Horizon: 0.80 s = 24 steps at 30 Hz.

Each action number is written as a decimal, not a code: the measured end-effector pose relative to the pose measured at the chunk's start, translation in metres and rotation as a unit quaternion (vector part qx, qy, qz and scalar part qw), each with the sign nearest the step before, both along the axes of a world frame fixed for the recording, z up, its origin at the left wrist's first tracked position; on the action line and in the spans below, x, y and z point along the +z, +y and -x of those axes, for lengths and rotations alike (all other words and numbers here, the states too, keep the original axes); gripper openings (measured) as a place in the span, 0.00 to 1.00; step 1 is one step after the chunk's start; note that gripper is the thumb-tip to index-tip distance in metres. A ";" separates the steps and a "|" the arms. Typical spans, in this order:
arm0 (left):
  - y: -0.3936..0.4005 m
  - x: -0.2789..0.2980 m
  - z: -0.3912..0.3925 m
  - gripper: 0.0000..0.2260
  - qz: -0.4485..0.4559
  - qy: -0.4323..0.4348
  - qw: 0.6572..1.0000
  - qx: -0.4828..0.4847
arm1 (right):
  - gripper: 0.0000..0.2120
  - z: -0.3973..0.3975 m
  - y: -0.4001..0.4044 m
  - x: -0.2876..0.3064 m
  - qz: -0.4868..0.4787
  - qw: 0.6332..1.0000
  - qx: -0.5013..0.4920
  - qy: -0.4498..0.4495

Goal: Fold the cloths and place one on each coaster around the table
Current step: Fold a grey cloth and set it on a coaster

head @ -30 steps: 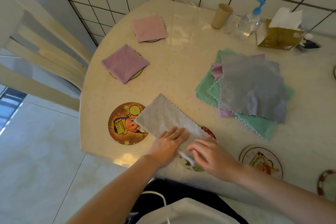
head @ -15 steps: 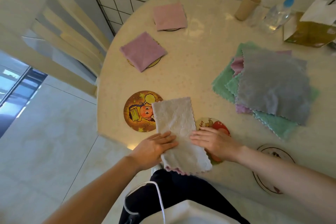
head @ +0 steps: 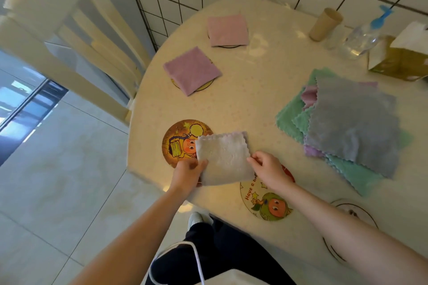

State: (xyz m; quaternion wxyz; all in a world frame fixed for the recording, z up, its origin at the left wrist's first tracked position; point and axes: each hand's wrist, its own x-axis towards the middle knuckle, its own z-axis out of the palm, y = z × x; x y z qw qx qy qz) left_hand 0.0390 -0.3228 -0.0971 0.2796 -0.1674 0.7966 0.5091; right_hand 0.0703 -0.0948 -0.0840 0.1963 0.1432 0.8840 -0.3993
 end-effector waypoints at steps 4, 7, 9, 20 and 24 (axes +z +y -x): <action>0.006 0.001 0.006 0.13 0.072 0.041 0.995 -0.056 | 0.11 0.008 -0.007 -0.006 -0.064 0.998 0.000 0.005; 0.009 0.001 0.007 0.14 0.109 0.092 0.987 -0.074 | 0.11 0.008 -0.006 -0.007 -0.074 0.997 -0.013 0.016; 0.010 -0.002 0.006 0.15 0.124 0.094 0.985 -0.076 | 0.12 0.008 -0.005 -0.008 -0.081 0.996 -0.025 0.014; 0.014 -0.002 0.001 0.12 0.234 0.257 0.934 -0.086 | 0.22 0.030 -0.015 -0.008 -0.149 0.985 -0.044 -0.077; 0.009 -0.020 -0.005 0.20 0.315 0.355 0.831 -0.290 | 0.15 0.032 -0.022 -0.008 -0.236 0.970 0.019 -0.052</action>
